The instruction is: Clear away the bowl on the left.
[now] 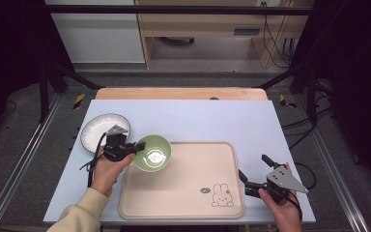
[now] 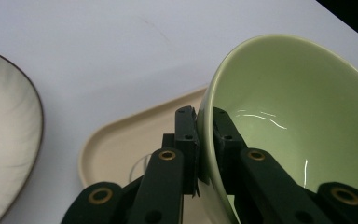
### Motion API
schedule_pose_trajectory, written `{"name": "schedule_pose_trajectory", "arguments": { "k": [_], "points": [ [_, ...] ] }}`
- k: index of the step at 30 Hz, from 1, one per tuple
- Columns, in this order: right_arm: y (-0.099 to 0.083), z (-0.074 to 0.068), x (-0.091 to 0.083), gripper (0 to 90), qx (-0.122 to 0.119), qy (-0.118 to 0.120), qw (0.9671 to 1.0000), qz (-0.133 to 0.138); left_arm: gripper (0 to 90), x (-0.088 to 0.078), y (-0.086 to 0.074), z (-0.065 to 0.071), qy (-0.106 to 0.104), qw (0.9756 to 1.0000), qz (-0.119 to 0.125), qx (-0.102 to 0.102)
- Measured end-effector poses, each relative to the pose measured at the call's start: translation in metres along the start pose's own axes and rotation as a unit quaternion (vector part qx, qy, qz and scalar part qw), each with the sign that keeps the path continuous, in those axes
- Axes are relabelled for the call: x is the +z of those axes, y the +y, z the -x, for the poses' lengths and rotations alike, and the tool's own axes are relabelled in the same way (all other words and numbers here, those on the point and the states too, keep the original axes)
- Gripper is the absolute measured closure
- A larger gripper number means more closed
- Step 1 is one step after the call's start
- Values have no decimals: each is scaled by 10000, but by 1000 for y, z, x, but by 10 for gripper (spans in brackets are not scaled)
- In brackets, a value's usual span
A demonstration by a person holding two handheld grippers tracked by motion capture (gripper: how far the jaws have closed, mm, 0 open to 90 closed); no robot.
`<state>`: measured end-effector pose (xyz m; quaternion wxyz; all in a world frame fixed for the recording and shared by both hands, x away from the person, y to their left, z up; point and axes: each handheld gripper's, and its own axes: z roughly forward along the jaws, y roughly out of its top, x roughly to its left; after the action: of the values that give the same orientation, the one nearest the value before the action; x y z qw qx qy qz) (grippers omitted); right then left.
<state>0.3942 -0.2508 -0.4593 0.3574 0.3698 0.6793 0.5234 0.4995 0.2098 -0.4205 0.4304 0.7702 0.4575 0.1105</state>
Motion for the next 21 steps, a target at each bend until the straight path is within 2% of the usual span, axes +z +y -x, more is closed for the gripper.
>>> {"name": "schedule_pose_trajectory", "arguments": {
  "k": [3,21],
  "points": [
    [0,0,0,49,0,-6,10000,-16,832,3,-3,7,-19,9998,-116,127],
    [0,1,-1,49,14,5,10000,-18,832,14,-10,32,-352,9987,-289,241]
  ]
}}
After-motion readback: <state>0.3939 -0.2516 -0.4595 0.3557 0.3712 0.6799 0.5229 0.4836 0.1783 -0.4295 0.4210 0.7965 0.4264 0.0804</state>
